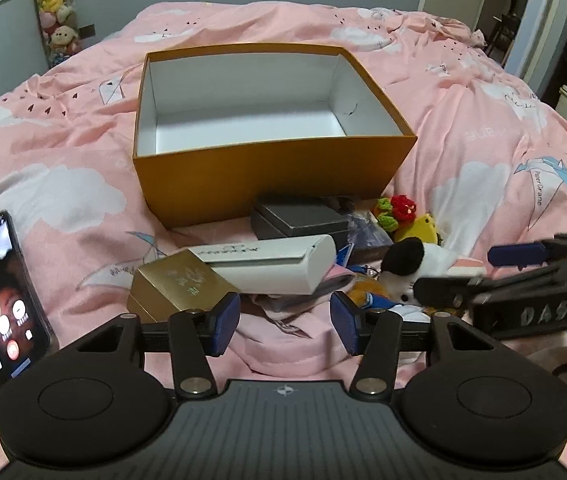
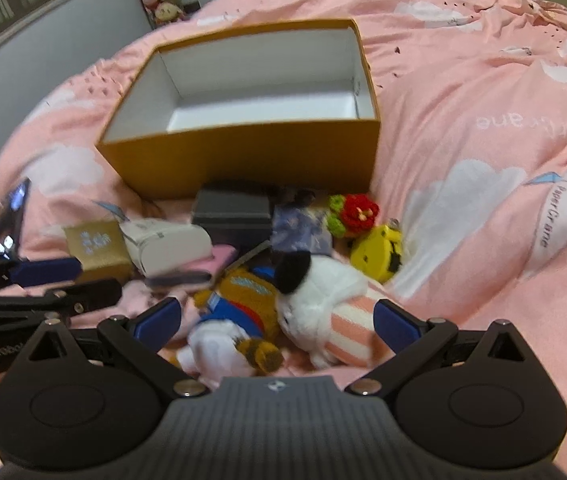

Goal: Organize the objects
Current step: 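Reach both tools toward the gold box and white glasses case, then grasp the gold box with the left tool while the right tool grasps the white glasses case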

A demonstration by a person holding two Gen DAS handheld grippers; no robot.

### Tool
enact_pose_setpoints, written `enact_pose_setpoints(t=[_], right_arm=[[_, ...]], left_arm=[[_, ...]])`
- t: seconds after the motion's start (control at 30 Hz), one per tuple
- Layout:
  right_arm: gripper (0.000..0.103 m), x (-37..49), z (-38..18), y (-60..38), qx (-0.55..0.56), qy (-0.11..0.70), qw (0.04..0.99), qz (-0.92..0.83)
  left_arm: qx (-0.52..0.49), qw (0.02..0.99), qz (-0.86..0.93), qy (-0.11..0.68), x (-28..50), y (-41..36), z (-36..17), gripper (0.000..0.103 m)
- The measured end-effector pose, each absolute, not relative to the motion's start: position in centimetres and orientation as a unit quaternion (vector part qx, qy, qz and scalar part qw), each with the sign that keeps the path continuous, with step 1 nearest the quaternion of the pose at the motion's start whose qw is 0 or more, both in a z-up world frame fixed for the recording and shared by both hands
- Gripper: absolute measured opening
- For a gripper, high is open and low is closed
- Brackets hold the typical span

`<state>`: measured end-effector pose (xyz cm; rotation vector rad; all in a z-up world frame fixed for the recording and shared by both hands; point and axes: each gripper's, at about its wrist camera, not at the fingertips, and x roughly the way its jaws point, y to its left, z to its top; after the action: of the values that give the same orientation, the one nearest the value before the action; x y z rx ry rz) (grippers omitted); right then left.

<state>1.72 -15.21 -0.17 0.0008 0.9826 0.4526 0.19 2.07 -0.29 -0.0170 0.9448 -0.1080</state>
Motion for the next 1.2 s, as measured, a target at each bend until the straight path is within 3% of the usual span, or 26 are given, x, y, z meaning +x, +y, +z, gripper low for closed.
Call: enact_pose_setpoints(t=[0.17, 0.27, 0.37, 0.57, 0.8, 1.0, 1.2], right_arm=[[0.102, 3.9, 0.1, -14.2, -0.013, 0.475, 0.846, 0.241], [0.09, 5.1, 0.0, -12.7, -0.029, 0.487, 0.829, 0.272], [0.088, 6.3, 0.0, -10.8, -0.046, 0.499, 0.807, 0.312], [0.087, 9.1, 0.1, -6.2, -0.101, 0.517, 0.767, 0.365], [0.074, 11.9, -0.6, -1.5, -0.163, 0.544, 0.706, 0.424], [0.073, 13.9, -1.7, 2.1, -0.214, 0.566, 0.65, 0.46], [0.071, 15.0, -3.8, 5.1, -0.247, 0.599, 0.593, 0.479]], left_arm=[[0.026, 0.885, -0.07, 0.46, 1.1, 3.0, 0.3, 0.062], [0.019, 0.88, -0.052, 0.472, 2.0, 4.6, 0.4, 0.063], [0.014, 0.873, -0.06, 0.484, 3.1, 6.2, 0.5, 0.077], [0.075, 0.841, -0.1, 0.527, 5.1, 6.9, 0.0, 0.086], [0.023, 0.79, -0.114, 0.602, 8.9, 9.3, -2.0, 0.087], [0.13, 0.759, -0.186, 0.611, 9.0, 7.0, -2.3, 0.087], [0.174, 0.727, -0.216, 0.628, 9.9, 6.2, -3.8, 0.089]])
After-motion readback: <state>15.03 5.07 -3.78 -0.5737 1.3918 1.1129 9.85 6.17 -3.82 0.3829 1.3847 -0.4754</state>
